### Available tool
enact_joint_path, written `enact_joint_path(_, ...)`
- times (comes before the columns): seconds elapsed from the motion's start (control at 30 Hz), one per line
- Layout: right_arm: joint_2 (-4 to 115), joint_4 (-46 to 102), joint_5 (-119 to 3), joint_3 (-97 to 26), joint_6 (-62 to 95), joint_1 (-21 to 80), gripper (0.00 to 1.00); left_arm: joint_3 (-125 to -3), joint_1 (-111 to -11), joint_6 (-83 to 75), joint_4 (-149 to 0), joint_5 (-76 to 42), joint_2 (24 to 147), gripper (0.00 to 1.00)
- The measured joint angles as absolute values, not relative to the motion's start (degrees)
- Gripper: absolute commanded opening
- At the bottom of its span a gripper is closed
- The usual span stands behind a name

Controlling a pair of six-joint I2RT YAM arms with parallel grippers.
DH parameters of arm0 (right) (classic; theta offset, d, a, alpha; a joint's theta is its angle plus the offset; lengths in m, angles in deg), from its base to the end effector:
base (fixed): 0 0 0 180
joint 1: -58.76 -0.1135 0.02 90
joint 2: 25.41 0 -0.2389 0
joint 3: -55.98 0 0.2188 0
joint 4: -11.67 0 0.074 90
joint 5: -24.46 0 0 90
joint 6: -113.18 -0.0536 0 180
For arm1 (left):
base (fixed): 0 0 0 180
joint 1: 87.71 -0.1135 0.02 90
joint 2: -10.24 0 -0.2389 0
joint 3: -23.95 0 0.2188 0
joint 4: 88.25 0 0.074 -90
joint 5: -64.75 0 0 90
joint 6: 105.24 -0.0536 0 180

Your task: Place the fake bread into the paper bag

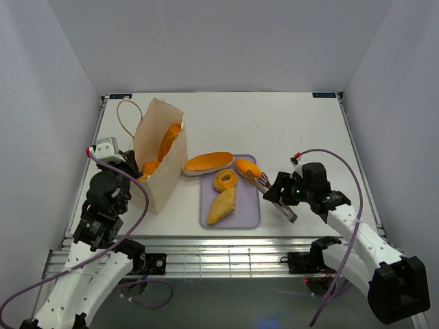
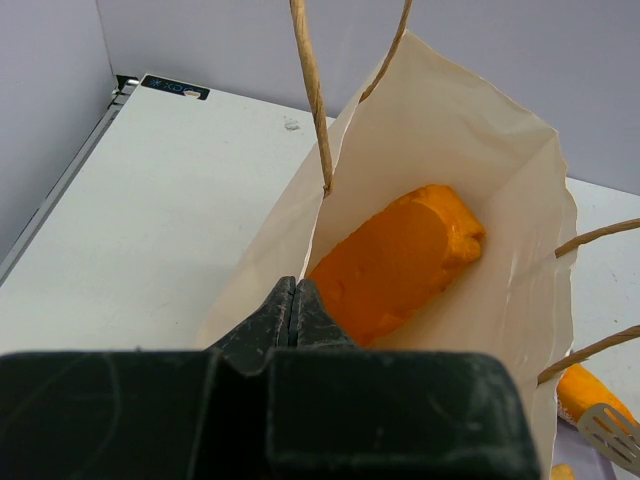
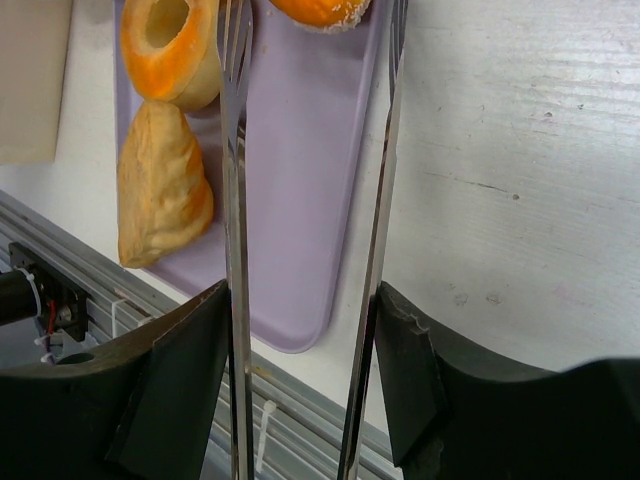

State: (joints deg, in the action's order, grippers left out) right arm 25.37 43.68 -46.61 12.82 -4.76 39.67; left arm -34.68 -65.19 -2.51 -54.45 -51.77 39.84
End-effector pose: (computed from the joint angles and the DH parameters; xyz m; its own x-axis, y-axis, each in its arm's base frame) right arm 0.1662 0.0759 0.1900 -0.7881 0.1963 -0.5835 -0.1995 0.8153 0.5437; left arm 0.1248 -0.0258 0.3275 -0.0599 -0.1886 -0.9802 -0.0836 0.9795 -0.1834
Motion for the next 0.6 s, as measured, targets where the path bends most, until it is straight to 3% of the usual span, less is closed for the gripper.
enact_joint_path(0.6, 26.99, 41.52, -46.08, 13.59, -4.41, 39.67, 0.49, -34.68, -65.19, -2.51, -54.42, -51.75, 39.84, 0.00)
